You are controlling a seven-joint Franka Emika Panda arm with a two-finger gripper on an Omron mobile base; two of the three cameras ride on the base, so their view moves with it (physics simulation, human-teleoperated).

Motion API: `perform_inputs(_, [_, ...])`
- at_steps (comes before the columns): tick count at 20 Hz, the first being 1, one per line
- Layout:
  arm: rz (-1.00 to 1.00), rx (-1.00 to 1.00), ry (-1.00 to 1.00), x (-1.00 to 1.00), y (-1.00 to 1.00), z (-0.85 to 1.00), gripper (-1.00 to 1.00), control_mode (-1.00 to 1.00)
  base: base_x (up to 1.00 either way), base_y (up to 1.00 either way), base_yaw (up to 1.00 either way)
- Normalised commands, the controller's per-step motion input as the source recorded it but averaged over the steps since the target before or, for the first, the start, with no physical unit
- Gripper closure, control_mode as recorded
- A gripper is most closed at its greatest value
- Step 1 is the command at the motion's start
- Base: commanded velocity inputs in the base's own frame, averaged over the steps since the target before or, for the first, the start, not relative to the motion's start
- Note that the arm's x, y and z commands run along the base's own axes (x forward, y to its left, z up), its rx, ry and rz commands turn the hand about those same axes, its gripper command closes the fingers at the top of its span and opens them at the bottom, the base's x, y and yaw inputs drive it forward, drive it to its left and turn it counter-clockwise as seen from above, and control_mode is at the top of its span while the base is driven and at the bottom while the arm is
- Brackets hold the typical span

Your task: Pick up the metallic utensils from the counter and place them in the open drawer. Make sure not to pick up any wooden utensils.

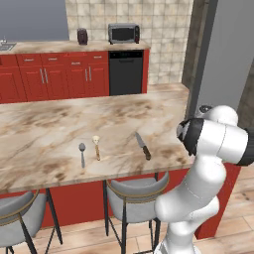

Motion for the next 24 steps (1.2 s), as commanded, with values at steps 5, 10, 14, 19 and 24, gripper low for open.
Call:
perform_inputs(5, [0.0, 0.01, 0.0, 0.24, 0.0, -0.22, -1.0, -1.0, 0.0, 0.0, 0.0])
perform_inputs(10, [0.0, 0.02, 0.0, 0.28, 0.0, -0.19, -1.0, -1.0, 0.0, 0.0, 0.0])
perform_inputs(14, [0.01, 0.01, 0.03, 0.33, -0.01, -0.14, -1.0, -1.0, 0.0, 0.0, 0.0])
perform_inputs(19, [0.06, 0.0, 0.13, 0.26, -0.19, 0.0, -1.0, -1.0, 0.0, 0.0, 0.0])
perform_inputs(24, [0.04, 0.0, 0.06, 0.02, -0.22, 0.0, -1.0, -1.0, 0.0, 0.0, 0.0])
